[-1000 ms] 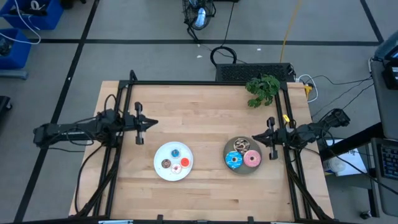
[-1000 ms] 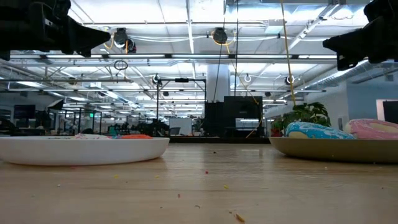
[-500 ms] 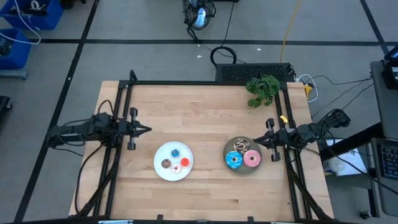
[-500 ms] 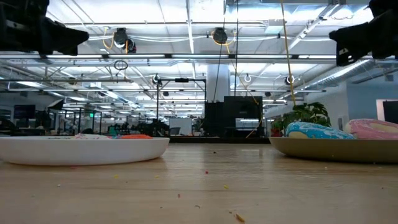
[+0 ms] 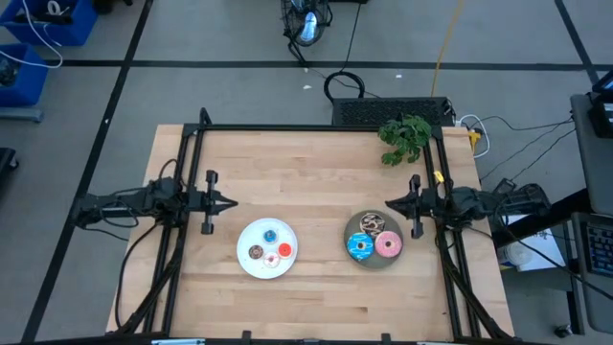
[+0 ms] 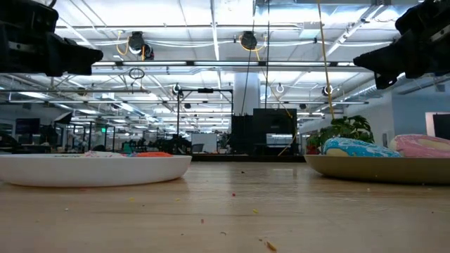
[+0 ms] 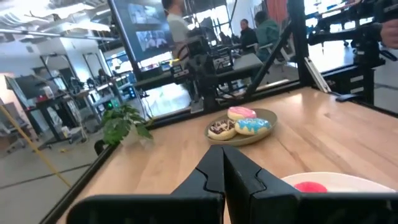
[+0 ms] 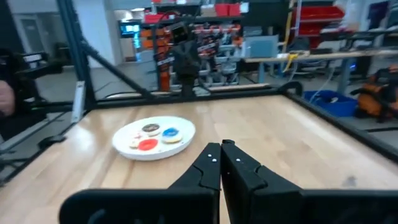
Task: Pick & Place donuts
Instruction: Return to Home Position
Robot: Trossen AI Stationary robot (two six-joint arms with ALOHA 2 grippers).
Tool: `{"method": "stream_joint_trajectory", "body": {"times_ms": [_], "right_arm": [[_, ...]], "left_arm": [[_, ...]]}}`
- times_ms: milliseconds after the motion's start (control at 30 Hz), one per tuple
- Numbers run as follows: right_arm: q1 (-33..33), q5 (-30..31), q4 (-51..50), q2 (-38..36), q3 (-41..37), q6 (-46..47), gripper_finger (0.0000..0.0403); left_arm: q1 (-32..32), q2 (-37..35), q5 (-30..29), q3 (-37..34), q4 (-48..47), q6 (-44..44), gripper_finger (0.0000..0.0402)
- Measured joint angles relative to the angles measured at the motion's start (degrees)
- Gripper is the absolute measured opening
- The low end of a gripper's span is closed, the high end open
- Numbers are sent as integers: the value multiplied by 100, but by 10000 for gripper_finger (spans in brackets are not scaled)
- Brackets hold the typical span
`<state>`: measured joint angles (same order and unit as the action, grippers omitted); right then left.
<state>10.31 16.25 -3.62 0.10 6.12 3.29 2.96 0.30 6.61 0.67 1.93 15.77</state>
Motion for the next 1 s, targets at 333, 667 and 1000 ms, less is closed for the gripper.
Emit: {"method": "stream_joint_trajectory", "body": {"times_ms": [333, 667, 1000], "right_arm": [[-760, -864, 594, 236, -506, 3, 0], [-1119, -1036, 614, 332, -515, -55, 0], [-1146, -1338, 794, 328, -522, -250, 0]], "left_arm": [[0, 64, -33, 0, -20, 0, 0], [2, 221, -541, -4, -63, -244, 0], [0, 241, -615, -2, -111, -383, 5]]}}
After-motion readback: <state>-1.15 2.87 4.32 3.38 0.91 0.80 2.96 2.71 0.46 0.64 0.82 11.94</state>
